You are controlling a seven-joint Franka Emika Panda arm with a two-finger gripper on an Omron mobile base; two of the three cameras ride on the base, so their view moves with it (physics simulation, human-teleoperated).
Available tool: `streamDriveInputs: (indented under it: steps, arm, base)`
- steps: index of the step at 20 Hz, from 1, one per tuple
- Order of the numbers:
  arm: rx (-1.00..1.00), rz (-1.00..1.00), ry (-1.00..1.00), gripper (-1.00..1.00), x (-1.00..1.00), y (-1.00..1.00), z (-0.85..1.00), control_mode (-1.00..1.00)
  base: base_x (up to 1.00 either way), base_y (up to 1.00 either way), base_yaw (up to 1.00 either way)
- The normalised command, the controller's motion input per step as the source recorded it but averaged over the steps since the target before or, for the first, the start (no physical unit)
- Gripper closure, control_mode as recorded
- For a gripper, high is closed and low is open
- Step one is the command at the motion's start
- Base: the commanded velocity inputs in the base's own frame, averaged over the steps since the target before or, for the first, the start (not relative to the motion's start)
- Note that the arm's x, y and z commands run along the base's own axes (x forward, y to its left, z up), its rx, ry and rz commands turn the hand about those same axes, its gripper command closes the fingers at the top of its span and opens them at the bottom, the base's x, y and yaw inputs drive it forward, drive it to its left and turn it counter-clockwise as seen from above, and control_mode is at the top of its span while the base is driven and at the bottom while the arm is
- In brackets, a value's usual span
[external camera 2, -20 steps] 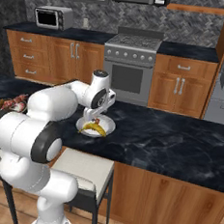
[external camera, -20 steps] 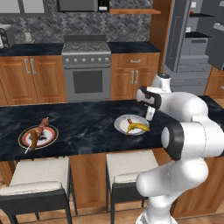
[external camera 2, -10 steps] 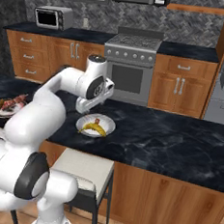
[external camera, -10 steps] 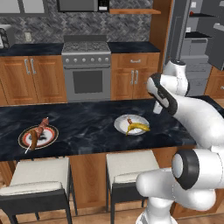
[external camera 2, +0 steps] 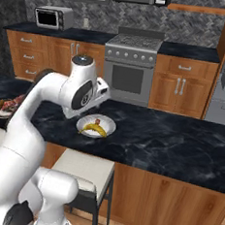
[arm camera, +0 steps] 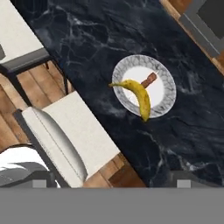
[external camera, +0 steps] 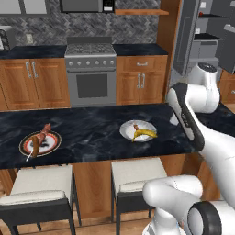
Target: Pick up each banana from the fridge and place one banana on each plate on the dining counter.
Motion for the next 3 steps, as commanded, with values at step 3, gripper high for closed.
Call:
streamDriveInputs:
  steps: [3]
  arm:
    - [0.00, -0.12, -0.14, -1.00, -0.86, 0.04, 0.19, -1.00]
  base:
    - [0.00, 0.00, 0.00]
